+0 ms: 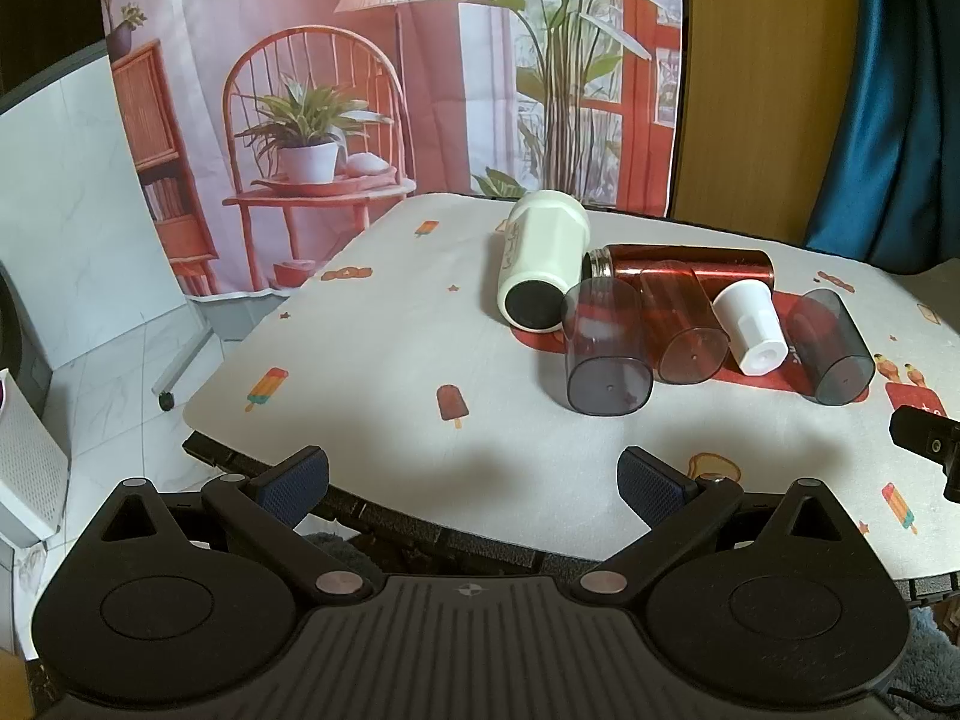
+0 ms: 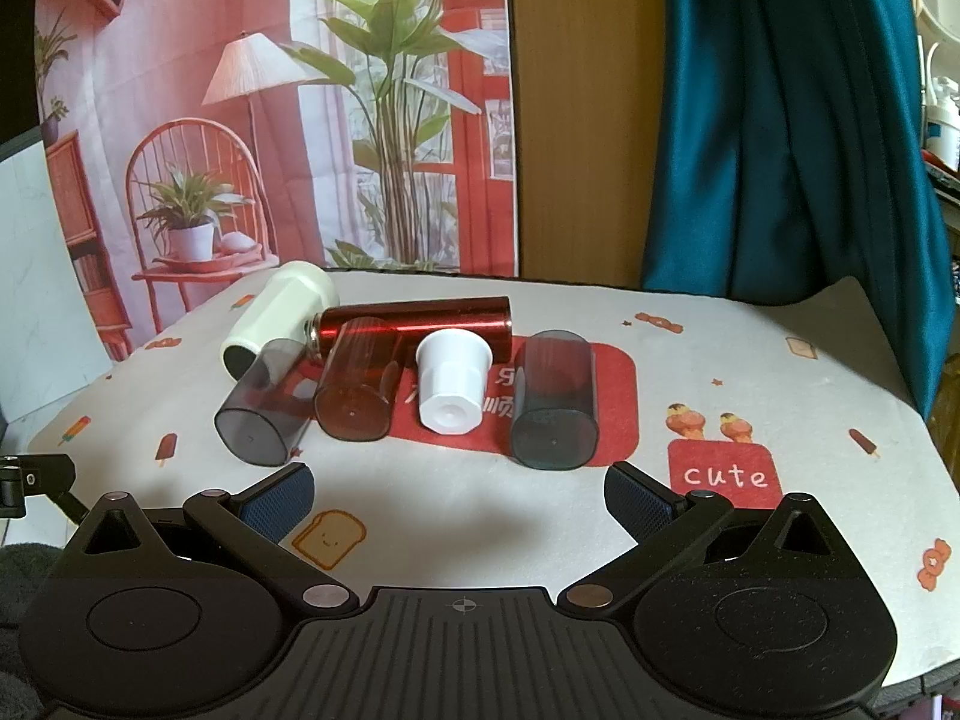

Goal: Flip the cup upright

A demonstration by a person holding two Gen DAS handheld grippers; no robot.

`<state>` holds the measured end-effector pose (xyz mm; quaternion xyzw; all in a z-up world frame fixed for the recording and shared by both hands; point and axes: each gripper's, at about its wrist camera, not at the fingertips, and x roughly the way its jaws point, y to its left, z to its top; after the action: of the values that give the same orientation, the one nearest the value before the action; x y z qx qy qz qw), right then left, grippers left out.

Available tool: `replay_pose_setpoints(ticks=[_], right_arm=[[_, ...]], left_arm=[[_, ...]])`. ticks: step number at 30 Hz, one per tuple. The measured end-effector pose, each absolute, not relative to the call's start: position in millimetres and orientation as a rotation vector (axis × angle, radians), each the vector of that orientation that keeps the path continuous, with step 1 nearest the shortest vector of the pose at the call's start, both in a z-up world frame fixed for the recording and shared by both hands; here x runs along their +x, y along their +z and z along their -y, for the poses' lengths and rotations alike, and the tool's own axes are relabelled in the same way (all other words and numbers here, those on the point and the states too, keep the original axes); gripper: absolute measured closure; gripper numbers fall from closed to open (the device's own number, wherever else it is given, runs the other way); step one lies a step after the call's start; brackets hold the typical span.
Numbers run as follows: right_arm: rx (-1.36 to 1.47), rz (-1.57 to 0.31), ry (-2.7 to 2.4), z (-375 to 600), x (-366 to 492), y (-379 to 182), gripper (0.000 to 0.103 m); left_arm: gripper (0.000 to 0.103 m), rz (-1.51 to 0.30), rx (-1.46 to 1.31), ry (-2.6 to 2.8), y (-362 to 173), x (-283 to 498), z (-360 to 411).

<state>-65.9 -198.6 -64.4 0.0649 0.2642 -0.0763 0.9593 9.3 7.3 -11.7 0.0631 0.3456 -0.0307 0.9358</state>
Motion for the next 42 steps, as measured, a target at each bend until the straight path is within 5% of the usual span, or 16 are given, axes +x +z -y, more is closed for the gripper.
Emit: replay_pose_setpoints(ticks=[42], right_arm=[[0.196,-0.569,-0.108,201,-55,-70,0.000]], left_arm=[[0.000,-0.753,0.106,-0.115,-6,25,-12]])
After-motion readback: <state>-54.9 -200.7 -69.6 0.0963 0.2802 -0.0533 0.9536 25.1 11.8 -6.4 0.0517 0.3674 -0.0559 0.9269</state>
